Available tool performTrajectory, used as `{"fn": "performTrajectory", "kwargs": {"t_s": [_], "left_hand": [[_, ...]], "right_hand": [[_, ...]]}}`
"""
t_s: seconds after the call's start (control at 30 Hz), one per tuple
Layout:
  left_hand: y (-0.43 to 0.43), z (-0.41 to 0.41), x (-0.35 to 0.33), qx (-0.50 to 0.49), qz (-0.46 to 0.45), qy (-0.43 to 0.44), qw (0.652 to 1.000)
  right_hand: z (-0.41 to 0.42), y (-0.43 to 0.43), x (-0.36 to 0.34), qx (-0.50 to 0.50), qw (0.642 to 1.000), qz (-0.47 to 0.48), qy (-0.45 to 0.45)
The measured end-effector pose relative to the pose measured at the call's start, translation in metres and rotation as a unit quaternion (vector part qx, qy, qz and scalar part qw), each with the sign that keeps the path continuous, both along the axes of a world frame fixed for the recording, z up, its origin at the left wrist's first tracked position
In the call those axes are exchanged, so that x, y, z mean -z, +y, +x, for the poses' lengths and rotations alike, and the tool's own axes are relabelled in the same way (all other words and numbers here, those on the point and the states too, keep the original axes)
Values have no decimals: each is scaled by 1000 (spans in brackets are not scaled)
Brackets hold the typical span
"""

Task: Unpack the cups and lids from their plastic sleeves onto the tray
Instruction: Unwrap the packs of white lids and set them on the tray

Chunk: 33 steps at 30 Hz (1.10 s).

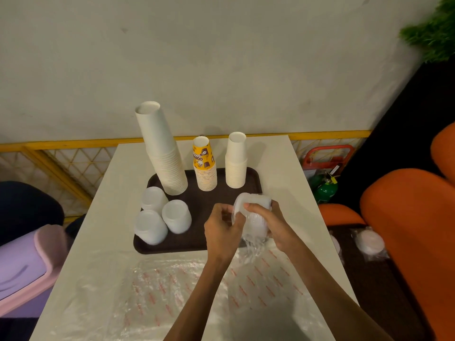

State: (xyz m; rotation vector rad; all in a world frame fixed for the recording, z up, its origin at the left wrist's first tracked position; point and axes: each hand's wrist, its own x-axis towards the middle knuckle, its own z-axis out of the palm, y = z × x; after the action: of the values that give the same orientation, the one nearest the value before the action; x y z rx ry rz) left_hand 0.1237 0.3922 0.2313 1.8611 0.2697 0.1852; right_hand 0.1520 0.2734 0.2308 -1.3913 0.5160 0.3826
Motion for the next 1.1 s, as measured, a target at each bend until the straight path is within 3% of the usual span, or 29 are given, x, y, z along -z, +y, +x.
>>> {"fn": "performTrajectory", "kwargs": {"t_s": [0.5, 0.57, 0.63, 0.7, 0.77, 0.93, 1.1], "left_hand": [[-41, 22, 19, -49, 0, -132, 990], [-46, 28, 22, -67, -4, -137, 988], [-48, 38, 21, -98, -35, -132, 986], [-46, 52, 19, -136, -83, -110, 981], [-40, 69, 17, -169, -132, -52, 975], [-19, 98, 48, -204, -212, 102, 950], [-18, 111, 102, -197, -175, 230, 937]], "right_hand": [[39, -27, 14, -5, 981, 163, 106], [42, -29, 14, -24, 983, 145, 111], [45, -29, 17, -21, 995, 64, 70], [48, -31, 18, -9, 999, -30, 12], [52, -37, 22, -11, 998, -61, -5], [60, -58, 28, 26, 999, -9, 19], [70, -74, 41, 43, 998, -6, 36]]}}
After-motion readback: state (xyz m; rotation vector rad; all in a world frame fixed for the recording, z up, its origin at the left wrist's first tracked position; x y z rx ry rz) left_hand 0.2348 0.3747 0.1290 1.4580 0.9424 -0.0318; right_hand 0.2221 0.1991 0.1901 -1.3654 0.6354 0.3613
